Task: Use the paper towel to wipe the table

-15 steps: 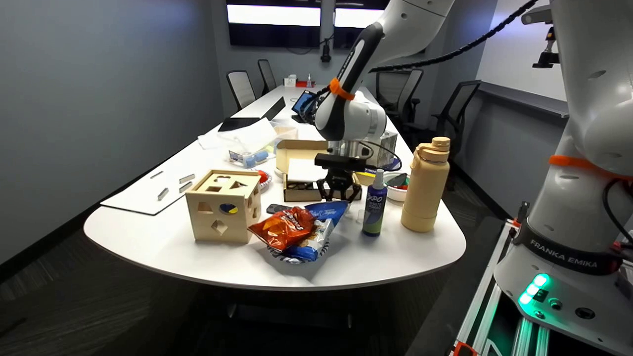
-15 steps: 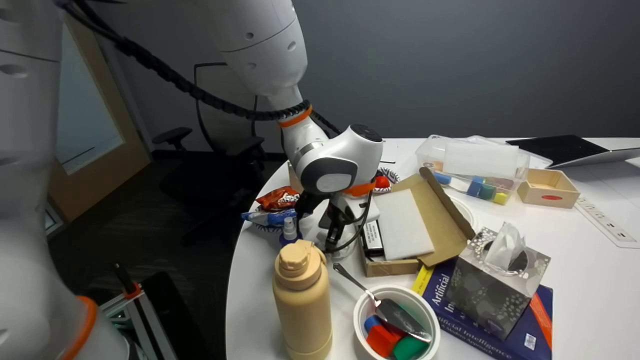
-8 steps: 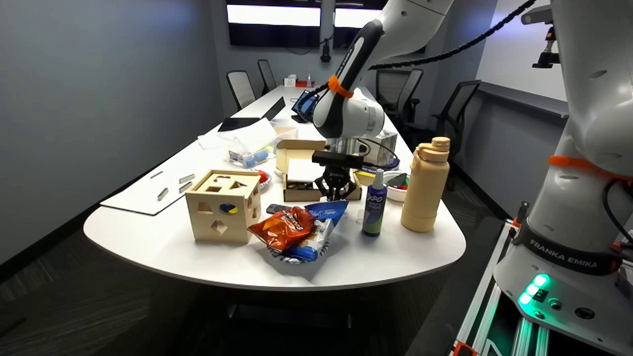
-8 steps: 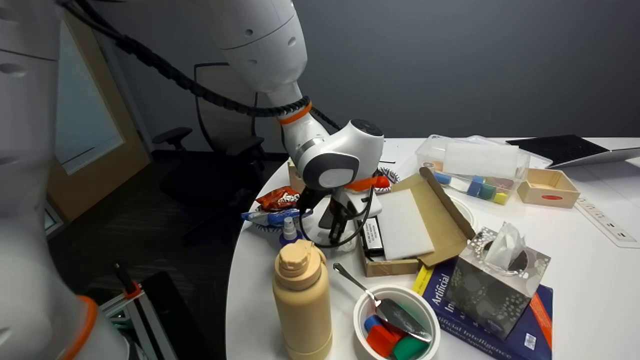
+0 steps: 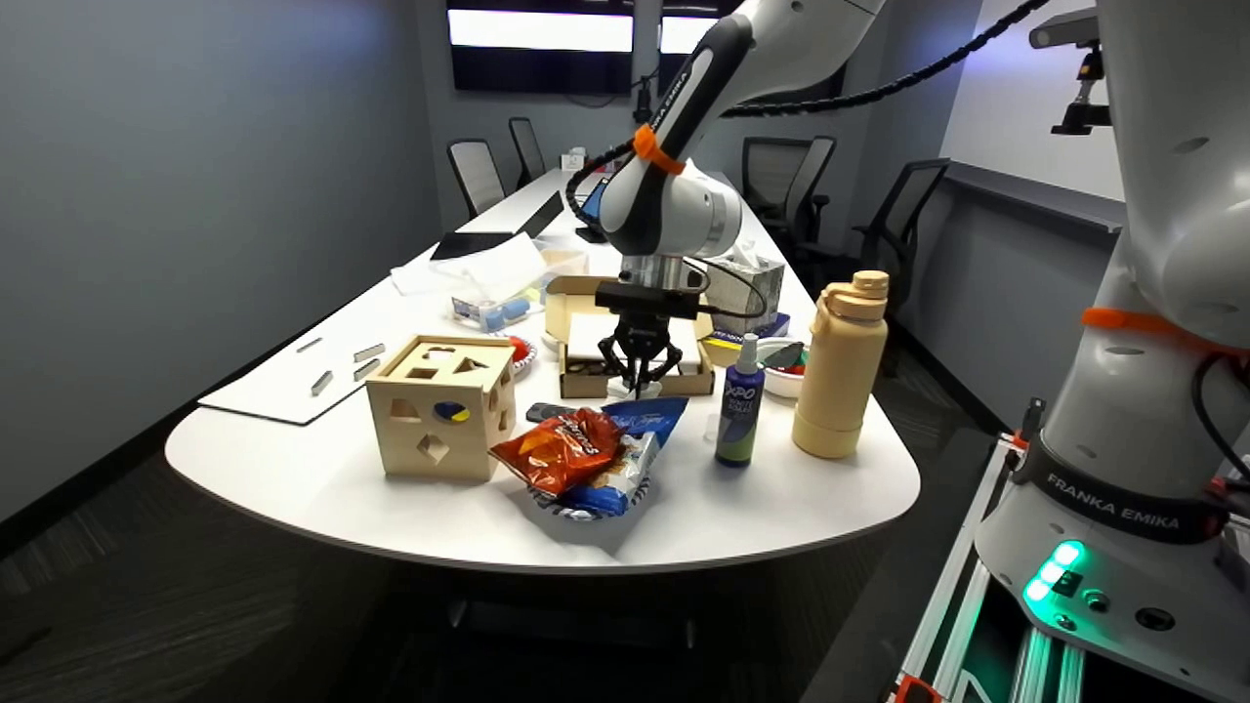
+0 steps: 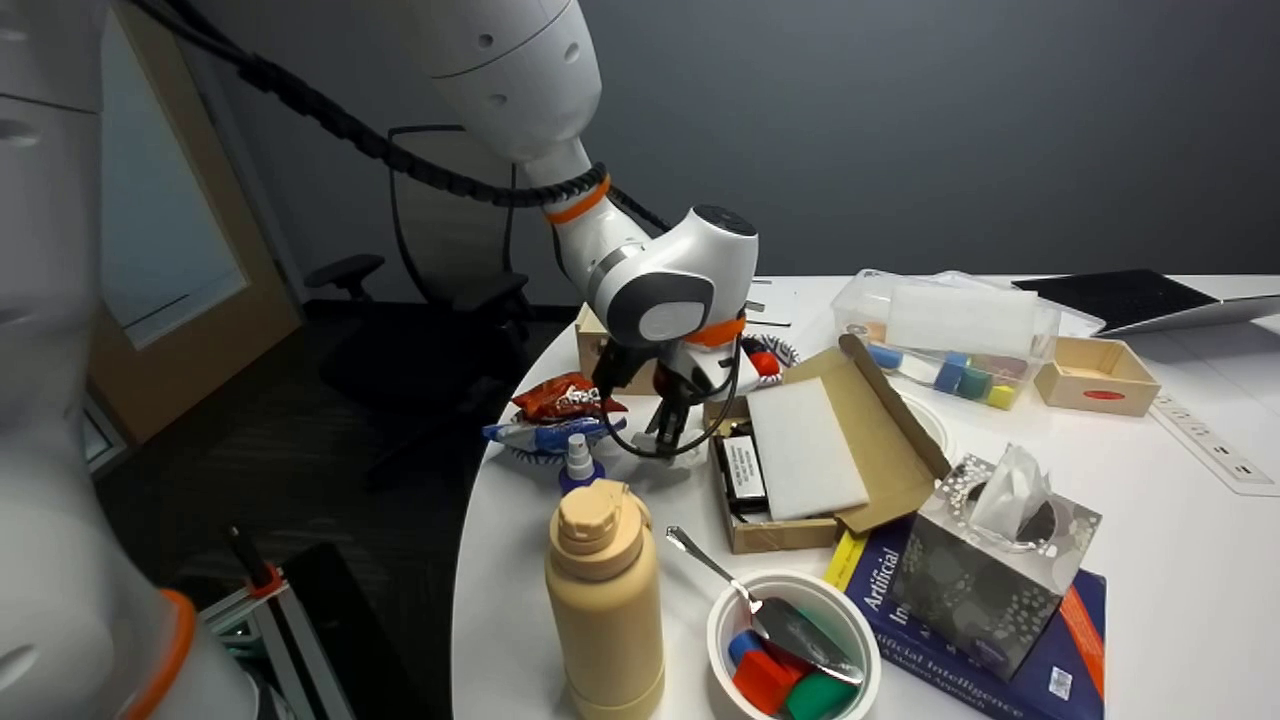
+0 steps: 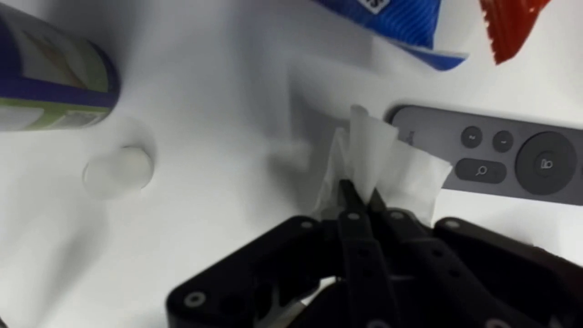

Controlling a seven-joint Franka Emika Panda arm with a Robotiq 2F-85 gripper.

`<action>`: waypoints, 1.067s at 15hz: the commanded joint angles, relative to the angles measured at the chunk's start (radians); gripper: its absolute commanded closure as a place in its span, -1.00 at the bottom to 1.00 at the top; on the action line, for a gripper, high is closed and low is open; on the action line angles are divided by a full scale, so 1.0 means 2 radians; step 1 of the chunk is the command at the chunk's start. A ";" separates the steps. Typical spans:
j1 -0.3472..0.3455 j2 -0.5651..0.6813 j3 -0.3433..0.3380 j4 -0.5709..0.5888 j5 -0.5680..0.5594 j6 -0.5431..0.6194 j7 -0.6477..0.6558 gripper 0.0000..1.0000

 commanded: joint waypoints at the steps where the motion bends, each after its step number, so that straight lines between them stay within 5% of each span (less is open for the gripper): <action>1: -0.008 0.003 0.012 0.009 0.010 -0.027 -0.011 0.98; 16: -0.007 0.037 0.001 0.040 0.010 -0.025 0.006 0.98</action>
